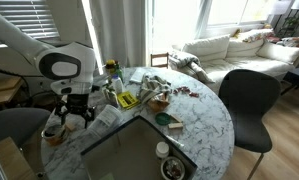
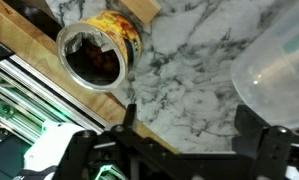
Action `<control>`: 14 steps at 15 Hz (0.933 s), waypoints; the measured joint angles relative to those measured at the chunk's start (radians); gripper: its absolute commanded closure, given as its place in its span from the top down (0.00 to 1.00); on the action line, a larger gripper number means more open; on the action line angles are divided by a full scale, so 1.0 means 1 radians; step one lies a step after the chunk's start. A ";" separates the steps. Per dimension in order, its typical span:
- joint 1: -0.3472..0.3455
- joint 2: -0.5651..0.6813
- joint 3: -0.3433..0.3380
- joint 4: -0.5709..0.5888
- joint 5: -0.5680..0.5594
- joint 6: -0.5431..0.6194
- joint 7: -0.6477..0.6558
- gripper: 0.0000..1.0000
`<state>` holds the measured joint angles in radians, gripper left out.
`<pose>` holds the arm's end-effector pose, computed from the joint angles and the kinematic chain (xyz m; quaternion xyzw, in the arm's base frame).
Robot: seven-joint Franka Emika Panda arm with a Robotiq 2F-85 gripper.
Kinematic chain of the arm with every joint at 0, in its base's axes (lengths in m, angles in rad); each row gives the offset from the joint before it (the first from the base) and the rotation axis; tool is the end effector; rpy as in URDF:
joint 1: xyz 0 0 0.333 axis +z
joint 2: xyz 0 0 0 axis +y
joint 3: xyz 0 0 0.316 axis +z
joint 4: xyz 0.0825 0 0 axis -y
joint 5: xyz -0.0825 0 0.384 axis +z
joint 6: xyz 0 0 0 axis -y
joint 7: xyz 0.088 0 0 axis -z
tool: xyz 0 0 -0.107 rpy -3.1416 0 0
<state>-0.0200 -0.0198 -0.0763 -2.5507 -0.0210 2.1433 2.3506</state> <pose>0.4031 -0.0397 0.2509 0.3410 -0.9201 -0.0765 0.1769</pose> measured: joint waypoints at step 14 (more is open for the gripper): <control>-0.079 -0.013 0.000 -0.109 -0.010 0.428 0.055 1.00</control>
<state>-0.0988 -0.0328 -0.0762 -2.6593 -0.0312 2.5712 2.4057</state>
